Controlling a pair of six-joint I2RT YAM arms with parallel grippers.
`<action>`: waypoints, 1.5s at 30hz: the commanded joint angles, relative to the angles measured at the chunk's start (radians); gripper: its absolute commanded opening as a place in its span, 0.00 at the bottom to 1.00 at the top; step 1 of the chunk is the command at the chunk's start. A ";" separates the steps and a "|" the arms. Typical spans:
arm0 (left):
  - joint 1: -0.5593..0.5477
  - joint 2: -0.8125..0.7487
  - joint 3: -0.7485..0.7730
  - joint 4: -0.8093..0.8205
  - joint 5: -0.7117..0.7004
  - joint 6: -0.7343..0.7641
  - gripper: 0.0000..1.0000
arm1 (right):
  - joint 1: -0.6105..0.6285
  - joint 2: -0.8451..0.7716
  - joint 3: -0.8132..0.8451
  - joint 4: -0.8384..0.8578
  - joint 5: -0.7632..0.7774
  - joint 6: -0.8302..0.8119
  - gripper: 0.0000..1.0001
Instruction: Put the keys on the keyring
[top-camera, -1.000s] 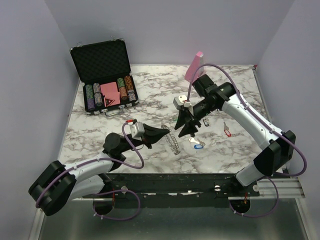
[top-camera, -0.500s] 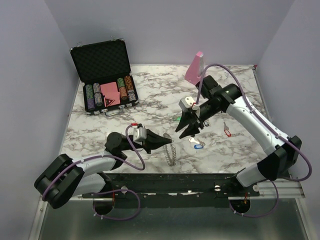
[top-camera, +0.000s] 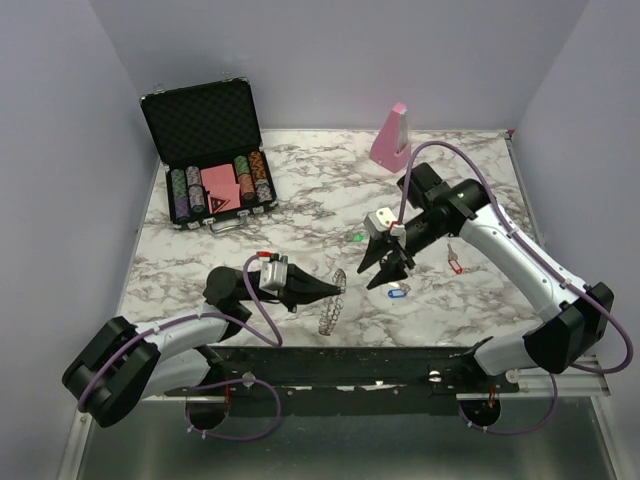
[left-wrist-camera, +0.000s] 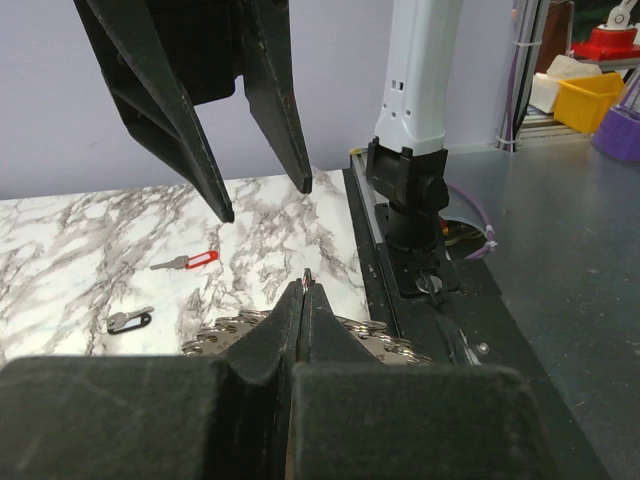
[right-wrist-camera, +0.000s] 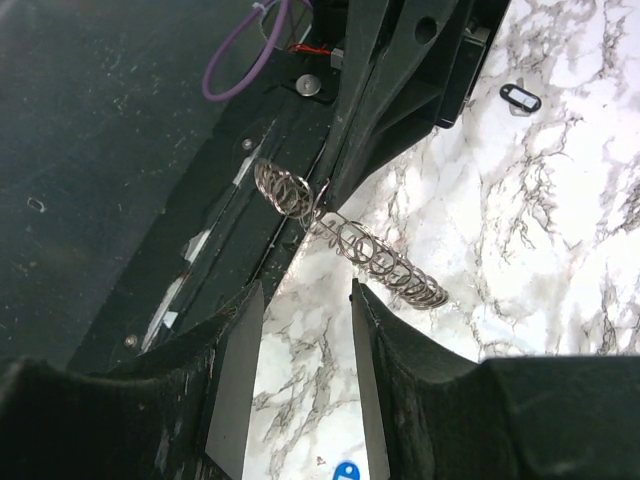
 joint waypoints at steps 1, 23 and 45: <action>0.005 -0.022 0.021 0.293 0.040 -0.035 0.00 | -0.002 0.028 0.004 -0.060 -0.042 -0.093 0.49; -0.021 -0.212 0.028 0.001 -0.371 -0.271 0.00 | -0.002 0.037 -0.014 0.204 -0.210 0.317 0.49; -0.015 -0.079 0.061 0.298 -0.014 -0.233 0.00 | 0.076 0.051 0.113 0.111 -0.133 0.341 0.42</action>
